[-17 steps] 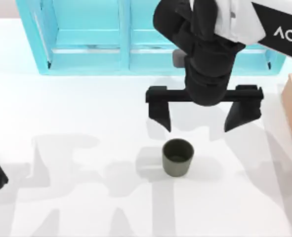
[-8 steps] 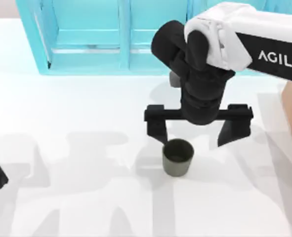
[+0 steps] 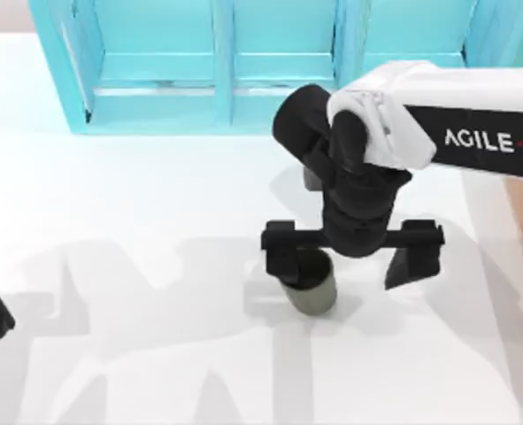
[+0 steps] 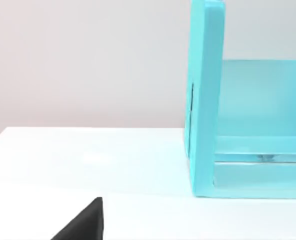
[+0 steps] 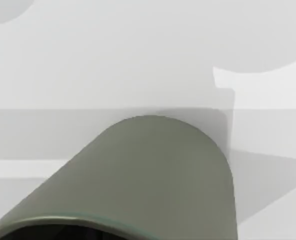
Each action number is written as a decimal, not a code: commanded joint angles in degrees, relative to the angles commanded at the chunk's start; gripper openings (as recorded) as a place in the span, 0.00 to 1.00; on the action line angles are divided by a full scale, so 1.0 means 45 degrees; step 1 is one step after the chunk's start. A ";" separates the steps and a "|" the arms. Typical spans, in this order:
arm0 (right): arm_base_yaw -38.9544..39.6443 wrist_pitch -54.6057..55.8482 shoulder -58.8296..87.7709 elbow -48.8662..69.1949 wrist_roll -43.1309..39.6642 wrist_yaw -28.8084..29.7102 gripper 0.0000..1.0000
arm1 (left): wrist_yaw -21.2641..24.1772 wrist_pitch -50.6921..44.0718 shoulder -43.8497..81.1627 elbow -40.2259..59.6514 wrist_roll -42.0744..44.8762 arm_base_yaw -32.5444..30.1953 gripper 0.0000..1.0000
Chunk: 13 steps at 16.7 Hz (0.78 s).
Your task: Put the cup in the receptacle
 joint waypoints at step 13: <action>0.0000 0.0000 0.0000 0.0000 0.0000 0.0000 0.10 | 0.0000 0.0000 0.0000 0.0000 0.0000 0.0000 1.00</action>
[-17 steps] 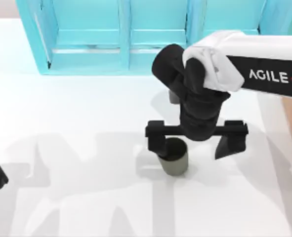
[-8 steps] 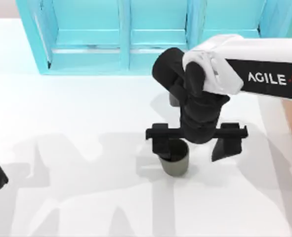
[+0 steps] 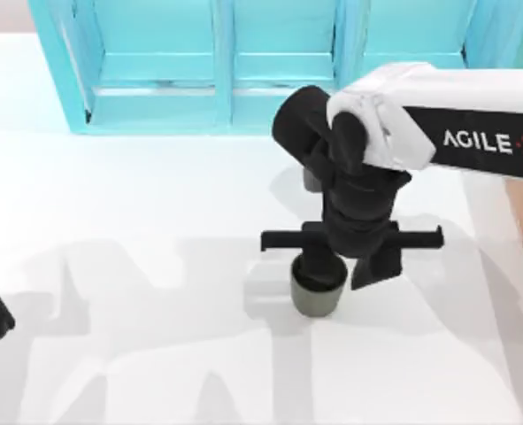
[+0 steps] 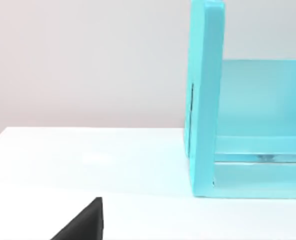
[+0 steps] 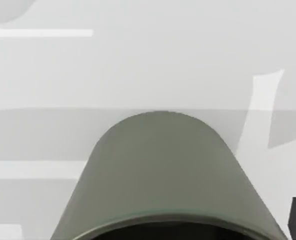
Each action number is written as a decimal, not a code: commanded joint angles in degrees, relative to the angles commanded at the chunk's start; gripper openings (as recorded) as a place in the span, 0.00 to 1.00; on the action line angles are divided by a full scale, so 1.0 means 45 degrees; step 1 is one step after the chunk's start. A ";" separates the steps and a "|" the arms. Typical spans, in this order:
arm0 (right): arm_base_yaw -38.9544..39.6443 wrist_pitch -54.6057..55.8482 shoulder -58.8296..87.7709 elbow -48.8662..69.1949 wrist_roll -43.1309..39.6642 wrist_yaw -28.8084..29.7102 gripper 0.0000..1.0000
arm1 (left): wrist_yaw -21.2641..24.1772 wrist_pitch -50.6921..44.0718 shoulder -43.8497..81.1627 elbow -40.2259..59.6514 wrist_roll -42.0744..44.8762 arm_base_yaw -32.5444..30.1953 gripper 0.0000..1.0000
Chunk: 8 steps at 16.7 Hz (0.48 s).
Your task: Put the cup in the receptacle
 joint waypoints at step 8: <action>0.0000 0.0000 0.0000 0.0000 0.0000 0.0000 0.00 | 0.0000 0.0000 0.0000 0.0000 0.0000 0.0000 1.00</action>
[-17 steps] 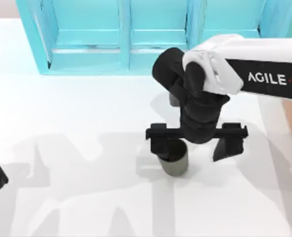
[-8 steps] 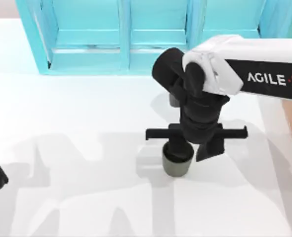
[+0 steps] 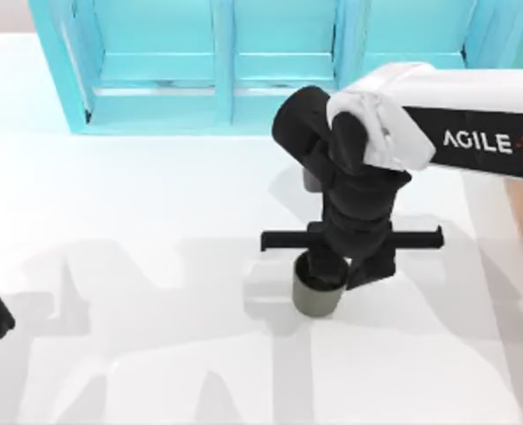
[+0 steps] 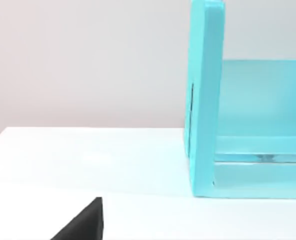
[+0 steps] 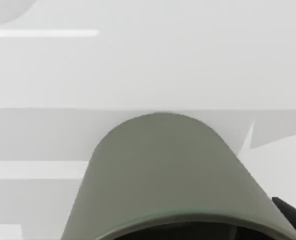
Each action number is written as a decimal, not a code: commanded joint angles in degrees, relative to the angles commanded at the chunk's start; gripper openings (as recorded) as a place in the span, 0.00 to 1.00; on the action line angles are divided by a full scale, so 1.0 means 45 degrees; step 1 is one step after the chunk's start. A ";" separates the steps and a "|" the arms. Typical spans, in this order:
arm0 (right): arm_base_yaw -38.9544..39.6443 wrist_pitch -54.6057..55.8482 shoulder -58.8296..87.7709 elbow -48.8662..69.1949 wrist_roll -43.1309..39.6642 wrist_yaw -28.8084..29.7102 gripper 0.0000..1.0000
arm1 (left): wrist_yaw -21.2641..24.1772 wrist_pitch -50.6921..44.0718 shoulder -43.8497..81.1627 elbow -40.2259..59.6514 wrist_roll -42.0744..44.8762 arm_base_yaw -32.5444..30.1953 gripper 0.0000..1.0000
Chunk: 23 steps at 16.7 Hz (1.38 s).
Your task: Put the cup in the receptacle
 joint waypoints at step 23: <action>-1.3249 -0.5254 -0.4036 0.1644 -1.3269 0.0595 0.00 | 0.0000 0.0000 0.0000 0.0000 0.0000 0.0000 1.00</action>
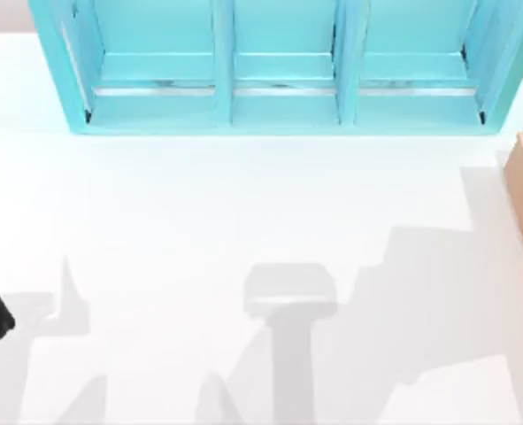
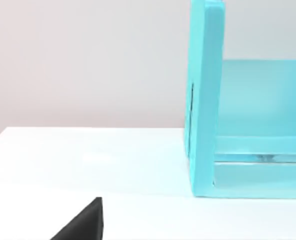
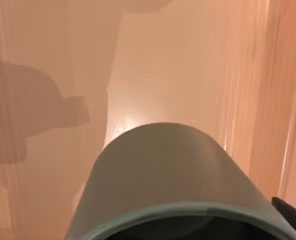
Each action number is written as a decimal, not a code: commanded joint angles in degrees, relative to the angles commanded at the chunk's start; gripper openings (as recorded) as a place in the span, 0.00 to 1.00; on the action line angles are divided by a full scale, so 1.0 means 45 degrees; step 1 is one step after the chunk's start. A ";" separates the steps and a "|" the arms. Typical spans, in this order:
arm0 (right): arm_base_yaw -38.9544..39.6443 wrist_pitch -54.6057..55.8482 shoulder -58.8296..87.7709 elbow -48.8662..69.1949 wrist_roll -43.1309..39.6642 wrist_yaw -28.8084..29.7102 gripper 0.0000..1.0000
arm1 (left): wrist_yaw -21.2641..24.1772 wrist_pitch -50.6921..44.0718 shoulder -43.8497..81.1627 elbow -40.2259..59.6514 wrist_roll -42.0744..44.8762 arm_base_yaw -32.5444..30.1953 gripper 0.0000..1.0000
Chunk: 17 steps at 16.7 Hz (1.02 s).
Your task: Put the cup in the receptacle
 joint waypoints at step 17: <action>0.0244 0.3183 -0.0016 -0.3231 0.0201 -0.0040 0.00 | 0.0000 0.0000 0.0000 0.0000 0.0000 0.0000 1.00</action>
